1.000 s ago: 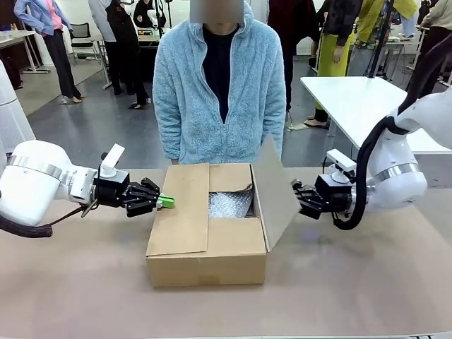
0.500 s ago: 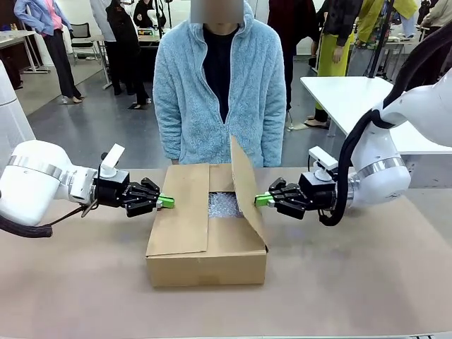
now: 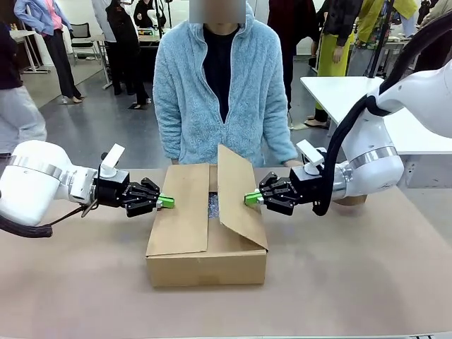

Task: Wrap the clocks to prevent damage.
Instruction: Push the left (or right) flap of the Package Box to close it.

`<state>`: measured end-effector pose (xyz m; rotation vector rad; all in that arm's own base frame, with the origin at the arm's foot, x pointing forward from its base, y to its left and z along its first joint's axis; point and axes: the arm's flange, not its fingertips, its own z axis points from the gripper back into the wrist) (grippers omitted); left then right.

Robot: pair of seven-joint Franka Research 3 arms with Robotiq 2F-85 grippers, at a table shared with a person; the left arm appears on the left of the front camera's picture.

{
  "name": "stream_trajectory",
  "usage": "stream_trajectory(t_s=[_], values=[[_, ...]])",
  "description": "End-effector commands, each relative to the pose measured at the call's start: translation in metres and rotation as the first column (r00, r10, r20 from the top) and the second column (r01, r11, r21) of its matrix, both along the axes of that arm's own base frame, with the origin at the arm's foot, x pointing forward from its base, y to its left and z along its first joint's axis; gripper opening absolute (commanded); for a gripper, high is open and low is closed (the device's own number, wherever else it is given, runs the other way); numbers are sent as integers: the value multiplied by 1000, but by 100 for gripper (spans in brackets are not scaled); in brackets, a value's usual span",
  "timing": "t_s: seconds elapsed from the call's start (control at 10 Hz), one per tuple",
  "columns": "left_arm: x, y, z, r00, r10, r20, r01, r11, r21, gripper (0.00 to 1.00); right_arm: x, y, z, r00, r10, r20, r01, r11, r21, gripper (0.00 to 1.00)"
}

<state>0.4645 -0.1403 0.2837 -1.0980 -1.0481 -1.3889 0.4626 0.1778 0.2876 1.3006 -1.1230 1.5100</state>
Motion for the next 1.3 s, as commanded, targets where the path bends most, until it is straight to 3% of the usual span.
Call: stream_trajectory(t_s=[0.0, 0.5, 0.7, 0.8, 1.2], values=[[0, -2, -3, 1000, 12, -3, -12, 1000, -3, 0, -3, 5, -21, 998, -62, 27, 63, 997, -32, 1], [0, -2, -3, 1000, 12, -3, -12, 1000, -3, 0, 11, 11, -49, 992, -115, 60, 122, 982, -146, 1], [0, -2, -3, 1000, 12, -3, -12, 1000, -3, 0, 10, 8, -45, 993, -106, 53, 113, 982, -151, 1], [0, -2, -3, 1000, 12, -3, -12, 1000, -3, 0, 9, 4, -20, 998, -64, 4, 64, 995, -78, 1], [0, -2, -3, 1000, 12, -3, -12, 1000, -3, 0, 9, 4, -20, 998, -64, 4, 64, 995, -78, 1]])
